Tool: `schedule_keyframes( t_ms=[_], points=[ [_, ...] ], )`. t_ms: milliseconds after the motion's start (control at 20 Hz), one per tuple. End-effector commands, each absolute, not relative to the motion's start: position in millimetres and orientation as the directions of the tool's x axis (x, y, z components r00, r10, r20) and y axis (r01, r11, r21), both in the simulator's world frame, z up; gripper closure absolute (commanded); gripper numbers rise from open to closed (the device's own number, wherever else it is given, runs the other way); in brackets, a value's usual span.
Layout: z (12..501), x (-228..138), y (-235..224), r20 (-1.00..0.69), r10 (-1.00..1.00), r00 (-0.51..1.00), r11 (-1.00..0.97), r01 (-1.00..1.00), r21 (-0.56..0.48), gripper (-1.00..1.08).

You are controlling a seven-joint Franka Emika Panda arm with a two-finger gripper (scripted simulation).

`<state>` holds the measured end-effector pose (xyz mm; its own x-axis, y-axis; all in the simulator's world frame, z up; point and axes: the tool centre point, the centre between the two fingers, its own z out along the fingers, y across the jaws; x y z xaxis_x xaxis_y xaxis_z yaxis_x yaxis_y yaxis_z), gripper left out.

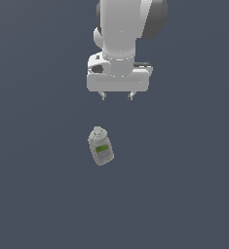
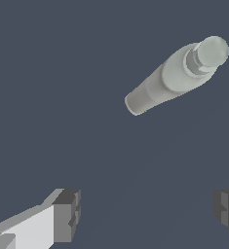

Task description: Pick up the object and move it to a goal position.

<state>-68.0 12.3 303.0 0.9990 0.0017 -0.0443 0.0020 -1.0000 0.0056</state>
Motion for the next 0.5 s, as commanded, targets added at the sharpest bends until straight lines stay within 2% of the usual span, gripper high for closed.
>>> schedule_keyframes(
  t_ms=[0,450],
  points=[
    [303,-68,12,-0.044,0.002,0.999,-1.0,0.002,0.006,-0.92],
    [321,-61,44,0.001,0.057,0.998,-0.998,0.057,0.002,-0.92]
  ],
)
